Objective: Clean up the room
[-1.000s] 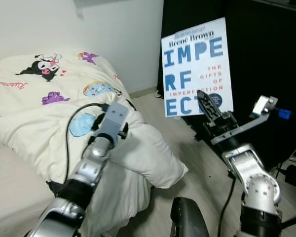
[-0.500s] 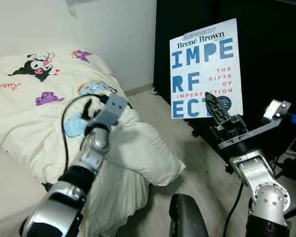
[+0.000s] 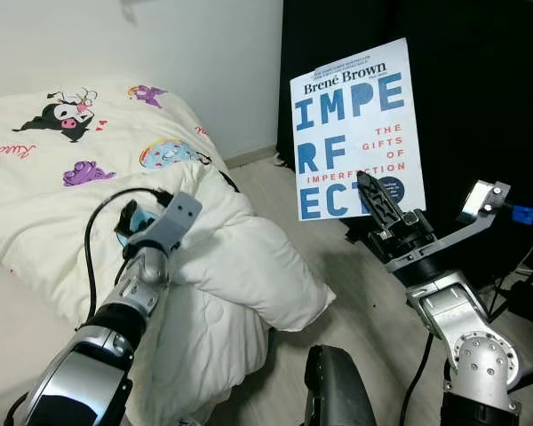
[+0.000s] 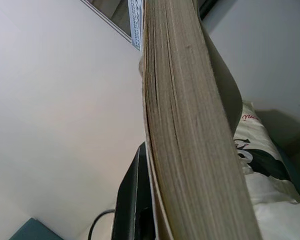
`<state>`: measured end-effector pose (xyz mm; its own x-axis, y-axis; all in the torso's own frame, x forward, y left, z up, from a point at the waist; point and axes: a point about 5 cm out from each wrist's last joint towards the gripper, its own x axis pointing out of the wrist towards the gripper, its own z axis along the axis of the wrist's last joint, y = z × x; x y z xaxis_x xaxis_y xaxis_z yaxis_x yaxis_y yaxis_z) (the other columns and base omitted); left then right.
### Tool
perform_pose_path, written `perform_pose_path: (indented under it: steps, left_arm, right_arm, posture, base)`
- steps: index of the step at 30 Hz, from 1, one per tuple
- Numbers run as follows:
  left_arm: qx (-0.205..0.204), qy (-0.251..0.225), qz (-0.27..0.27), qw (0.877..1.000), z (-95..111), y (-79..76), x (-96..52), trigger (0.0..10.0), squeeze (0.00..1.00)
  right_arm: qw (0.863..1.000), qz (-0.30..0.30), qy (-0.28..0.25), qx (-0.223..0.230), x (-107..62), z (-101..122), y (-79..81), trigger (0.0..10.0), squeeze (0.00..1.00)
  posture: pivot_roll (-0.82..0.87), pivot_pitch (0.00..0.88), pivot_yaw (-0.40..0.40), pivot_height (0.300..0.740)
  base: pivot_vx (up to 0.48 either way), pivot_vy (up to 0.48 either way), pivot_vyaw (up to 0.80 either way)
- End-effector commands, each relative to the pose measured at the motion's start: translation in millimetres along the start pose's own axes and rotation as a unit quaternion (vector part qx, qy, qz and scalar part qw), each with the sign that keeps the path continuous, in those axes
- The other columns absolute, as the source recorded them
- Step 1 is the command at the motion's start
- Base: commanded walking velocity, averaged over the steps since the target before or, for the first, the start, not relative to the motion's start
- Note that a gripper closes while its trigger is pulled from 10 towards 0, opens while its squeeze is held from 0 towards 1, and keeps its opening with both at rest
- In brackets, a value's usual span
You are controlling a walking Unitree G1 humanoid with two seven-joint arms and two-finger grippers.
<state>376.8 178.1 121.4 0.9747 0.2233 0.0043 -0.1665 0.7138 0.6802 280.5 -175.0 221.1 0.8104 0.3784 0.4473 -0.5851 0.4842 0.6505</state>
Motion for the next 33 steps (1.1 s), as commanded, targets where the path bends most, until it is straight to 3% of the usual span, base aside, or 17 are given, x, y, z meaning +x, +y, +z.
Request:
perform_pose_path:
  steps: [1, 3, 4, 11, 13, 17, 19, 21, 23, 24, 26, 27, 29, 30, 31, 32, 33]
  left_arm:
    - [-0.001, 0.016, -0.015, 1.0, -9, -6.0, -4.0, 10.0, 0.0]
    - [-0.005, 0.016, -0.02, 1.0, -8, -7.8, -4.2, 9.4, 0.0]
    - [-0.011, 0.015, -0.021, 1.0, -7, -8.6, -3.8, 0.0, 0.0]
    - [-0.012, 0.005, 0.006, 1.0, -2, 8.9, 5.7, 0.0, 0.0]
    - [0.008, -0.006, 0.03, 0.999, -1, 28.0, 12.0, 0.0, 0.0]
    - [0.023, -0.011, 0.045, 0.999, -2, 42.0, 15.9, 0.0, 0.0]
    - [0.088, -0.025, 0.059, 0.994, -4, 66.5, 21.4, 0.0, 0.0]
    - [0.088, -0.025, 0.059, 0.994, -4, 66.5, 21.4, 0.0, 0.0]
    - [0.175, -0.031, 0.052, 0.983, -4, 92.0, 26.6, 0.0, 0.0]
    - [0.175, -0.031, 0.052, 0.983, -4, 92.0, 26.6, 0.0, 0.0]
    - [0.232, -0.014, 0.059, 0.971, -6, 118.2, 29.9, 0.0, 0.0]
    - [0.232, -0.014, 0.059, 0.971, -6, 118.2, 29.9, 0.0, 0.0]
    - [0.259, 0.002, 0.074, 0.963, -7, 136.2, 30.4, 0.0, 0.0]
    - [0.273, 0.02, 0.093, 0.957, -8, 155.0, 29.8, 0.0, 0.0]
    - [0.273, 0.02, 0.093, 0.957, -8, 155.0, 29.8, 0.0, 0.0]
    - [0.287, 0.038, 0.114, 0.95, -9, 175.8, 27.3, 0.0, 0.0]
    - [0.287, 0.038, 0.114, 0.95, -9, 175.8, 27.3, 0.0, 0.0]
  right_arm:
    - [1.0, 0.02, -0.001, -0.006, 0.6, 1, 9.0, 0.0, 0.0]
    - [1.0, 0.019, -0.001, -0.008, 0.3, 1, 8.9, 0.0, 0.0]
    - [1.0, 0.018, -0.001, -0.008, 0.0, 2, 9.0, 0.0, 0.0]
    - [1.0, 0.017, 0.0, -0.01, -0.1, 2, 9.9, 0.0, 0.0]
    - [1.0, 0.018, -0.001, -0.01, 0.2, 2, 9.8, 0.0, 0.0]
    - [1.0, 0.019, -0.001, -0.009, 1.0, 2, 9.5, 0.0, 0.0]
    - [1.0, 0.021, -0.002, -0.007, 3.3, 1, 8.6, 0.0, 0.0]
    - [1.0, 0.021, -0.002, -0.007, 3.3, 1, 8.6, 0.0, 0.0]
    - [1.0, 0.024, -0.002, -0.005, 5.9, 1, 7.7, 0.0, 0.0]
    - [1.0, 0.024, -0.002, -0.005, 5.9, 1, 7.7, 0.0, 0.0]
    - [1.0, 0.027, -0.001, -0.004, 8.2, 1, 7.4, 0.0, 0.0]
    - [1.0, 0.027, -0.001, -0.004, 8.2, 1, 7.4, 0.0, 0.0]
    - [1.0, 0.029, 0.0, -0.002, 9.7, 1, 6.9, 0.0, 0.0]
    - [0.999, 0.032, 0.002, -0.001, 11.5, 1, 6.3, 0.0, 0.0]
    - [0.999, 0.032, 0.002, -0.001, 11.5, 1, 6.3, 0.0, 0.0]
    - [0.999, 0.035, 0.004, 0.002, 13.6, 0, 5.7, 0.0, 0.0]
    - [0.999, 0.035, 0.004, 0.002, 13.6, 0, 5.7, 0.0, 0.0]
  posture:
    - [-0.08, 0.173, 0.008, 0.542]
    - [-0.08, 0.175, 0.007, 0.542]
    - [-0.09, 0.176, 0.008, 0.542]
    - [-0.09, 0.177, 0.008, 0.542]
    - [-0.07, 0.174, 0.01, 0.542]
    - [-0.07, 0.172, 0.009, 0.542]
    - [-0.05, 0.168, 0.007, 0.542]
    - [-0.05, 0.168, 0.007, 0.542]
    - [-0.03, 0.16, -0.001, 0.542]
    - [-0.03, 0.16, -0.001, 0.542]
    - [-0.02, 0.155, -0.005, 0.542]
    - [-0.02, 0.155, -0.005, 0.542]
    - [0.0, 0.149, -0.013, 0.542]
    - [0.01, 0.145, -0.023, 0.542]
    - [0.01, 0.145, -0.023, 0.542]
    - [0.02, 0.141, -0.031, 0.542]
    - [0.02, 0.141, -0.031, 0.542]
  base:
    - [0.0, 0.0, 0.0]
    - [0.0, 0.0, 0.0]
    - [0.0, 0.0, 0.0]
    - [0.0, 0.0, 0.0]
    - [0.0, 0.0, 0.0]
    - [0.0, 0.0, 0.0]
    - [0.0, 0.0, 0.0]
    - [0.0, 0.0, 0.0]
    - [0.0, 0.0, 0.0]
    - [0.0, 0.0, 0.0]
    - [0.0, 0.0, 0.0]
    - [0.0, 0.0, 0.0]
    - [0.0, 0.0, 0.0]
    - [0.0, 0.0, 0.0]
    - [0.0, 0.0, 0.0]
    - [0.0, 0.0, 0.0]
    - [0.0, 0.0, 0.0]
